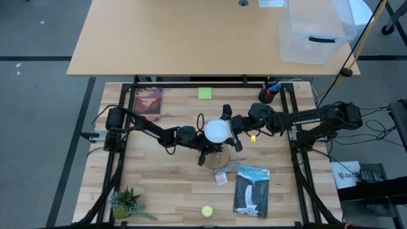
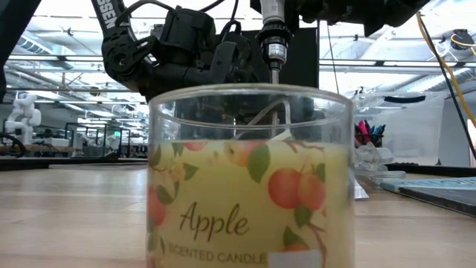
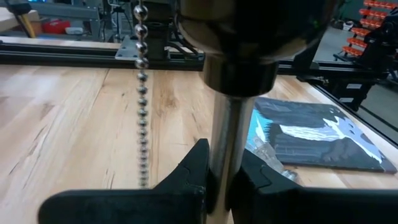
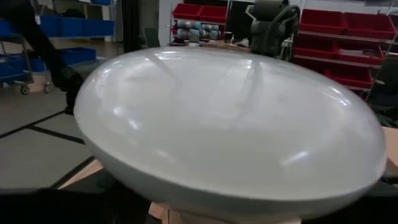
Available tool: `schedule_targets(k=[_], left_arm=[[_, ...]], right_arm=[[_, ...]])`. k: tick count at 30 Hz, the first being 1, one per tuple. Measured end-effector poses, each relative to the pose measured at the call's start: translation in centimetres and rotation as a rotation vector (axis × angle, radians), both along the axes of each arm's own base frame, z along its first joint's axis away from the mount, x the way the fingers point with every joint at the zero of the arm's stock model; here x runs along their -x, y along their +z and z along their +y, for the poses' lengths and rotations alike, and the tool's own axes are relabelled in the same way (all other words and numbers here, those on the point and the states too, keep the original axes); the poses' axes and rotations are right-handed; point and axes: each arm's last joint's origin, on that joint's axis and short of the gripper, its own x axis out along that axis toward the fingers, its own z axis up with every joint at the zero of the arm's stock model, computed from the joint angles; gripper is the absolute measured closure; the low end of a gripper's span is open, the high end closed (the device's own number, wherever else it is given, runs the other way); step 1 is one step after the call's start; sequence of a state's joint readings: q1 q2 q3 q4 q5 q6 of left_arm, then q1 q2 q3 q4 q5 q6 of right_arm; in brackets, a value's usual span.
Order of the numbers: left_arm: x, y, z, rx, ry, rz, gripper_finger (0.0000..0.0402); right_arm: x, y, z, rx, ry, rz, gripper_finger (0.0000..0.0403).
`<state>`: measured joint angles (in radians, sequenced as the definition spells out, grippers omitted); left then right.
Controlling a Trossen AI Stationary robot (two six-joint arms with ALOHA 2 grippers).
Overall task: Screw lightbulb
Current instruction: Remove the white lightbulb from the brown lamp
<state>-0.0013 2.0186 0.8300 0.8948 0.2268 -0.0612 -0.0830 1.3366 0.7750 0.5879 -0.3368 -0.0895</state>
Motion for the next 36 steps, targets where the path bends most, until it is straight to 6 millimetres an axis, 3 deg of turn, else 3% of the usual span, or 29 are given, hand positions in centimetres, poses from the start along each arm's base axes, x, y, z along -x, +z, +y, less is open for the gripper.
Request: schedule_targets(k=[15,22,27,33,36], left_arm=[[0.0,0.0,-0.2,-0.027,0.007,-0.006,0.0371],[-0.1,0.1,-0.1,-0.015,0.035,-0.009,0.0371],[0.0,0.0,-0.1,-0.031,0.04,-0.009,0.0371],[-0.1,0.1,0.1,-0.041,0.161,-0.014,0.0371],[-0.1,0.1,0.2,-0.064,0.244,-0.014,0.0371]], right_arm=[[2.2,1.0,0.7,0.024,0.009,0.097,0.0096],[4.4,2.1,0.6,0.06,-0.102,0.141,0.0096],[5.6,2.9,0.9,0.045,-0.09,0.136,0.0096],[5.7,1.9,2.0,-0.031,-0.071,0.253,0.0096],[5.2,1.0,2.6,-0.022,-0.147,0.312,0.0096]])
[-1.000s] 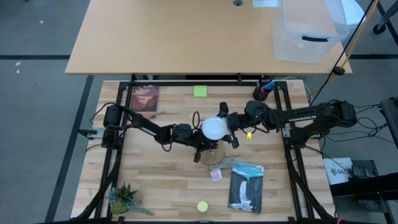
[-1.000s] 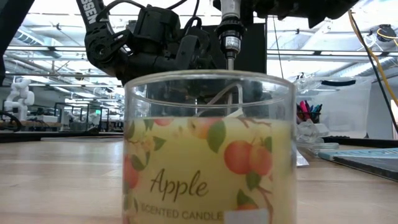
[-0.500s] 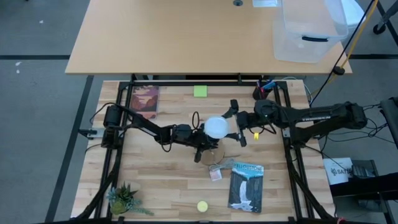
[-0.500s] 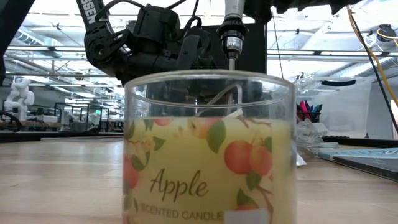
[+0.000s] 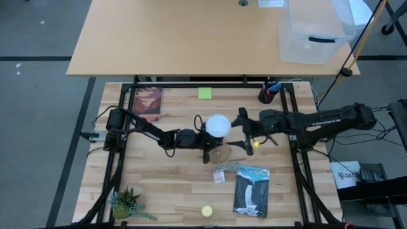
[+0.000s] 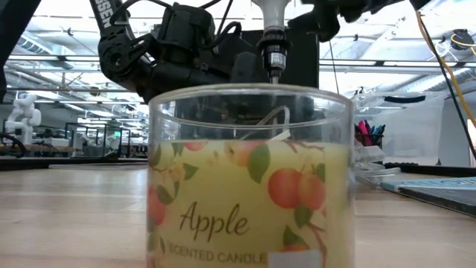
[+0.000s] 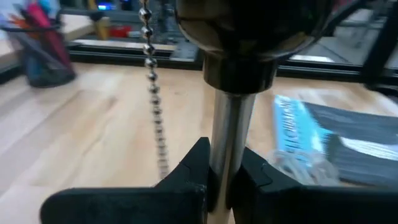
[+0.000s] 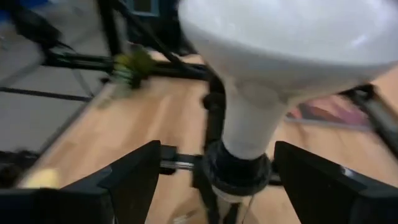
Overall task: Screw lightbulb
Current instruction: Remove the white lightbulb from the brown lamp
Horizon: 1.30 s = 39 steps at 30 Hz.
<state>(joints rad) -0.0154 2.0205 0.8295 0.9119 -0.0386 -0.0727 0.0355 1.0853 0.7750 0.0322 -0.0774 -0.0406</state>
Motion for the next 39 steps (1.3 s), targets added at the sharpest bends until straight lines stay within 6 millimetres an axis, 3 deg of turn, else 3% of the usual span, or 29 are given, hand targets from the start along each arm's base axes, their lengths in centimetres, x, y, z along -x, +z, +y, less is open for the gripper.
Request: schedule_targets(k=[7,19,25,34,39], left_arm=[[0.0,0.1,0.2,-0.02,0.122,-0.01,0.0371],[0.1,0.1,0.7,-0.036,0.321,-0.018,0.0371],[0.2,0.1,0.8,-0.03,0.359,-0.02,0.0371],[0.2,-0.1,0.9,-0.023,0.342,-0.007,0.0371],[0.2,-0.1,0.8,-0.022,0.321,-0.004,0.0371]], right_arm=[[-1.9,-1.2,0.9,0.072,-0.245,-0.016,0.0096],[-5.8,-2.8,1.3,0.124,-0.424,-0.199,0.0096],[-6.4,-2.5,1.1,0.162,-0.49,-0.309,0.0096],[-6.4,-2.2,0.7,0.213,-0.496,-0.336,0.0098],[-6.5,-2.2,0.4,0.232,-0.467,-0.336,0.013]])
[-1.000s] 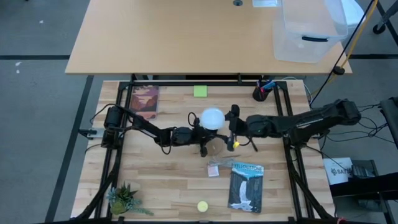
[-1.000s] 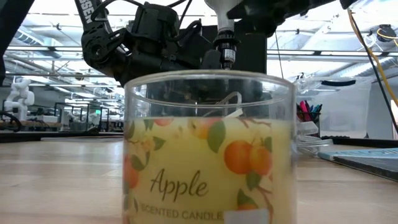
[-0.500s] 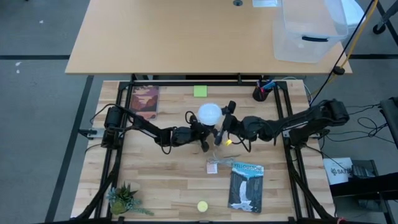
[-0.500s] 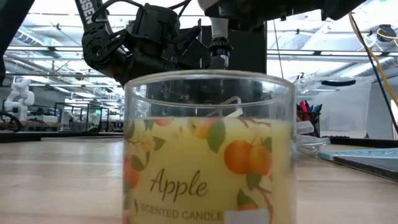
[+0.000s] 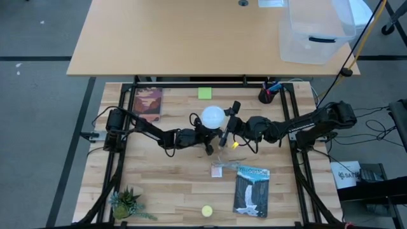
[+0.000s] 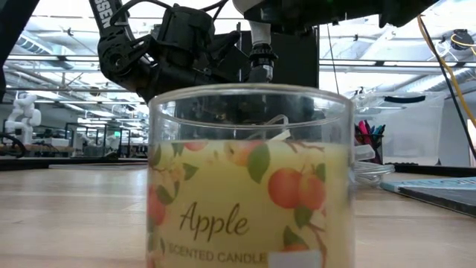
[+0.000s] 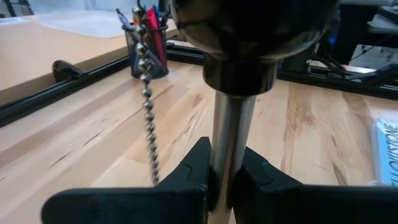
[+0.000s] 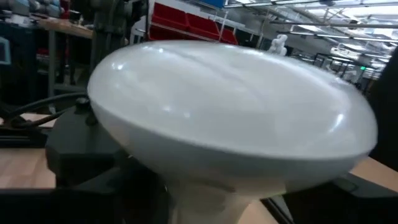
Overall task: Screw lightbulb
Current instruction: Remove the white lightbulb from the brown lamp
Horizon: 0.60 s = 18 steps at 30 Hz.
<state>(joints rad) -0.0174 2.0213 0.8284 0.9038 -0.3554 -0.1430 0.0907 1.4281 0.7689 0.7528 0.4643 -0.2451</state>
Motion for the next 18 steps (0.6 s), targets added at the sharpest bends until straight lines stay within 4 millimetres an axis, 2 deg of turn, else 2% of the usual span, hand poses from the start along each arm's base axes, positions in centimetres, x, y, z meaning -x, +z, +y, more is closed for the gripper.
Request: schedule_targets(k=[6,11,18], left_arm=[[-0.1,0.0,-0.2,0.004,-0.06,0.003,0.0371],[-0.1,0.0,-0.3,0.011,-0.126,0.004,0.0371],[-0.2,0.1,-0.7,0.008,-0.246,0.006,0.0371]], right_arm=[[0.0,-0.3,-0.3,0.006,0.019,0.034,0.0167],[-0.1,-0.3,-0.7,0.011,0.081,0.047,0.0171],[0.8,0.5,-1.4,0.026,0.211,0.094,0.0172]])
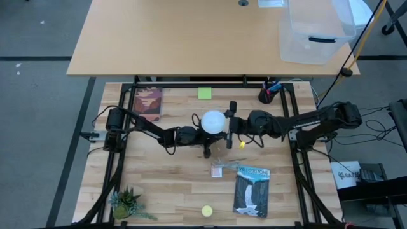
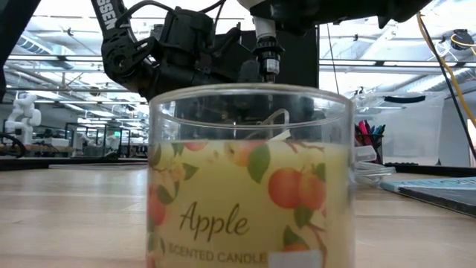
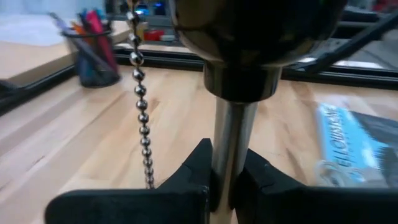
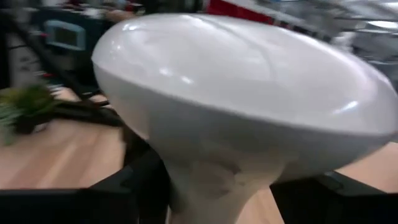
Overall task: Screw lightbulb
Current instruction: Remove the white lightbulb from the brown lamp
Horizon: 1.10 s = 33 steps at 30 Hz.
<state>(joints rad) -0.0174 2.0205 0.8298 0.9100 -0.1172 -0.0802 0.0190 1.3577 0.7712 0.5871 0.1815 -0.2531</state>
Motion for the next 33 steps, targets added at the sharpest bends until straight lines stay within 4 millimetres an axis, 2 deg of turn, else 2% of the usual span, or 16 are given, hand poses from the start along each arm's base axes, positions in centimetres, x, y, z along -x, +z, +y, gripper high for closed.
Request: schedule_targets(k=[9,17,33], left_arm=[[0.0,0.0,-0.2,0.002,-0.136,0.007,0.0371],[0.0,0.0,-0.3,0.02,-0.277,0.003,0.0371],[0.2,0.2,-0.7,0.081,-0.507,-0.027,0.0371]], right_arm=[[1.1,0.6,-1.7,0.01,0.203,0.047,0.0172],[0.4,-0.1,-3.2,0.05,0.402,0.028,0.0172],[-1.1,-1.1,-3.4,0.04,0.679,-0.099,0.0172]])
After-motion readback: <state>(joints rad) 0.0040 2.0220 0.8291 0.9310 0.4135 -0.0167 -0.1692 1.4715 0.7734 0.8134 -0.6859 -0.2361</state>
